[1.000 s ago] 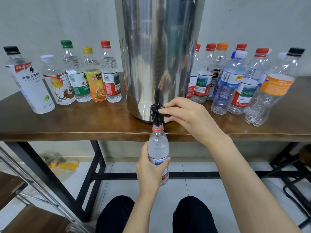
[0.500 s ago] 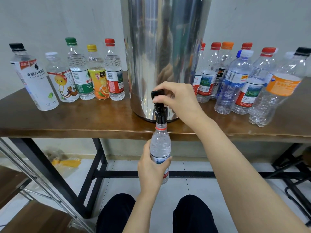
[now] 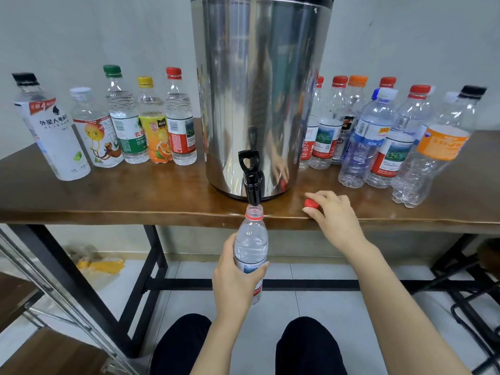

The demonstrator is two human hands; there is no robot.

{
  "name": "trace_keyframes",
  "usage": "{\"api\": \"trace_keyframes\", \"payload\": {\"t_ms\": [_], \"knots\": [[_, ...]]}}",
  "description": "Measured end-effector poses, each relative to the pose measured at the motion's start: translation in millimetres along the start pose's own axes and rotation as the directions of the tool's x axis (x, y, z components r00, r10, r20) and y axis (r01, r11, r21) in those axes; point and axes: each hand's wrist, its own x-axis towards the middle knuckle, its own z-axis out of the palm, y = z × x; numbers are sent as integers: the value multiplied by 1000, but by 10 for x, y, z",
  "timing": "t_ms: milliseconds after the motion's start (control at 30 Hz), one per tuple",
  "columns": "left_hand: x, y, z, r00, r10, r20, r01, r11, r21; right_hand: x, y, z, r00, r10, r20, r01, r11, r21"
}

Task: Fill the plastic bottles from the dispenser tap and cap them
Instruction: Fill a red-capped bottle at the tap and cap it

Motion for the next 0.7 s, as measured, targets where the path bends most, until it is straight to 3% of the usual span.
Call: {"api": "trace_keyframes", "payload": {"t_ms": [267, 333, 433, 567, 700], "knots": [[-105, 22, -230, 1000, -11, -15, 12, 1000, 13, 32, -159, -68, 995, -42, -87, 60, 975, 212], [-95, 57, -359, 999, 8, -46, -8, 1000, 9, -30, -329, -239, 977, -56, -205, 134, 910, 392], [-62, 145, -560, 996, 46, -82, -46, 999, 8, -149, -724, -648, 947, -137, -290, 299, 707, 641], [-35, 320, -813, 989, 106, -103, -106, 994, 3, -259, -1314, -1038, 858, -470, -204, 472, 569, 673], [-18, 419, -1044, 987, 124, -100, -128, 991, -36, -176, -1795, -1004, 739, -673, 37, 550, 635, 543]]}}
